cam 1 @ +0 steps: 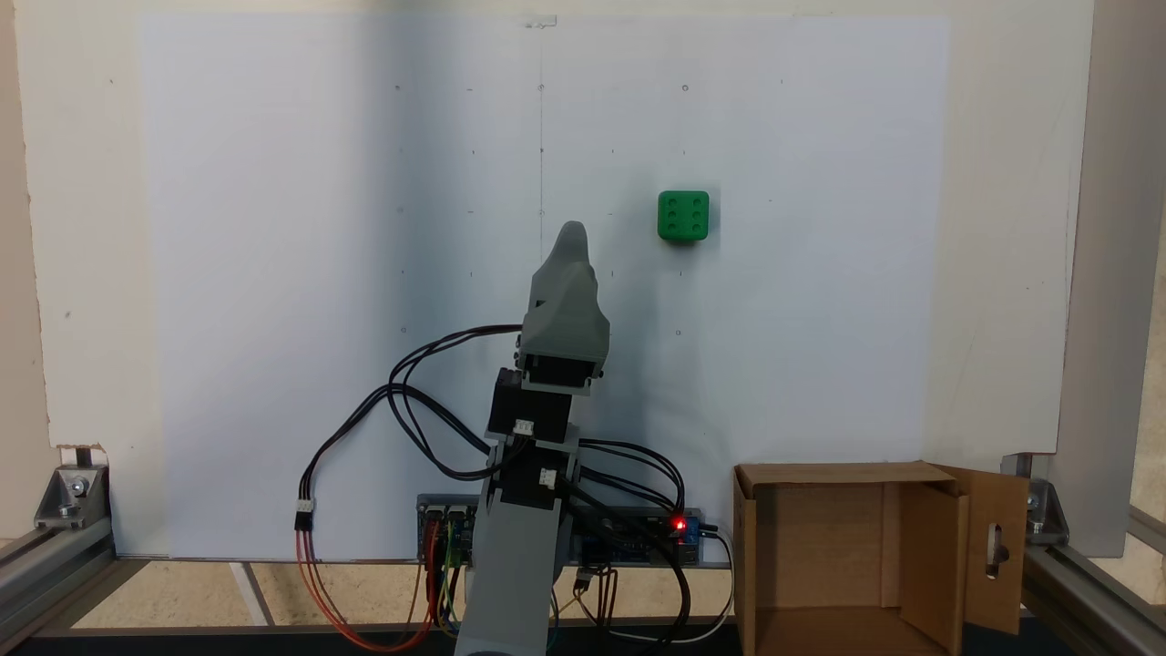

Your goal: Grasp a green dice and put it in the bin.

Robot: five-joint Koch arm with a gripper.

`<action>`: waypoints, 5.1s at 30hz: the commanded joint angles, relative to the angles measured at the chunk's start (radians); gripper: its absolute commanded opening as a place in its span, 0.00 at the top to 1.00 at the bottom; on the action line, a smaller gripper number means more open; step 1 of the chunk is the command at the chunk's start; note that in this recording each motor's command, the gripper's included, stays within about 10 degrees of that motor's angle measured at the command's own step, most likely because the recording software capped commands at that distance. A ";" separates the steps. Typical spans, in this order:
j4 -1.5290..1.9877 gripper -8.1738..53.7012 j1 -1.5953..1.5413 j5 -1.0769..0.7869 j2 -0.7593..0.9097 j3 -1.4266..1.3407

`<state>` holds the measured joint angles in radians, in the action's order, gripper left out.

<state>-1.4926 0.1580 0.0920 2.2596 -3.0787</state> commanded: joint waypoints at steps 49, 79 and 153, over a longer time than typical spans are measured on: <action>1.035 0.17 0.018 -0.074 0.110 0.503; 2.827 0.12 0.399 -0.673 -0.549 1.595; 2.319 0.16 0.387 -0.696 -0.945 1.536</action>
<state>0.8514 0.5476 -0.5292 1.3023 -1.5616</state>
